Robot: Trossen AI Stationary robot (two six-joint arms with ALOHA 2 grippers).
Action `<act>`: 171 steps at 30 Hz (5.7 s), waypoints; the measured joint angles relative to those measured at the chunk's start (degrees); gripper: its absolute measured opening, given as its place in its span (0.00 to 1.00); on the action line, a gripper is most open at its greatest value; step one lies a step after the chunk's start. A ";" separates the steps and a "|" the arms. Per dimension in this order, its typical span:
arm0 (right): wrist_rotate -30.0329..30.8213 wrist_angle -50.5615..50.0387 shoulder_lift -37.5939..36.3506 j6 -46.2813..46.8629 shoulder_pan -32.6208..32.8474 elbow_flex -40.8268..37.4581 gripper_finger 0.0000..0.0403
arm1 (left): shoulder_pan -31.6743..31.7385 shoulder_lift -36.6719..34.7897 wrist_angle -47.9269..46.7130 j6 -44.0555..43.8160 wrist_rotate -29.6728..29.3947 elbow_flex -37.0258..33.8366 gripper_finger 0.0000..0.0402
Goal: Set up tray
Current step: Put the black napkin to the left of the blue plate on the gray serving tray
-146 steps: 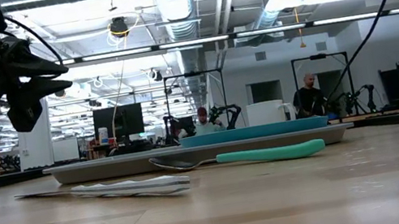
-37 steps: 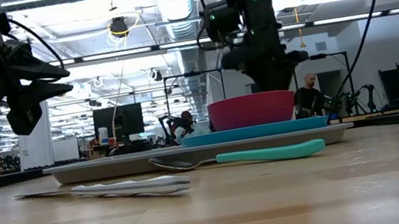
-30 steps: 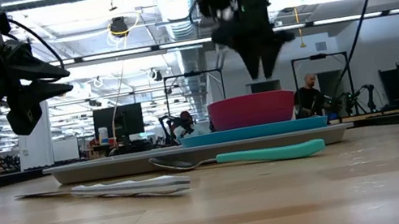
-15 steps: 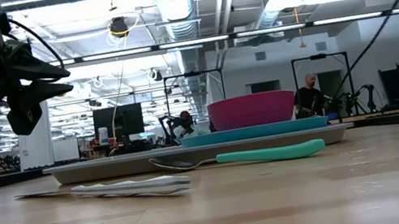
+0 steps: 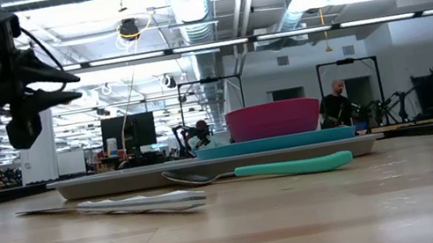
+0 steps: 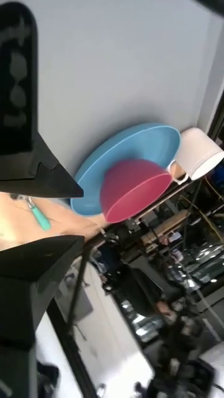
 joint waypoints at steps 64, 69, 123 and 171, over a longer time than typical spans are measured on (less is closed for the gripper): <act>0.21 -41.54 -12.51 27.54 6.87 -13.13 0.38 | -31.38 60.07 -64.80 -10.21 18.32 46.47 0.26; 0.19 -41.55 -12.51 27.54 6.87 -13.11 0.38 | -31.76 63.69 -65.15 -8.80 18.05 46.47 0.26; -1.38 -41.57 -12.51 27.48 6.85 -13.11 0.36 | -31.56 68.83 -54.61 -11.38 19.81 39.87 0.53; -1.45 -41.99 -12.51 27.35 6.87 -13.09 0.34 | -31.80 77.02 -60.22 -5.49 17.19 43.24 0.01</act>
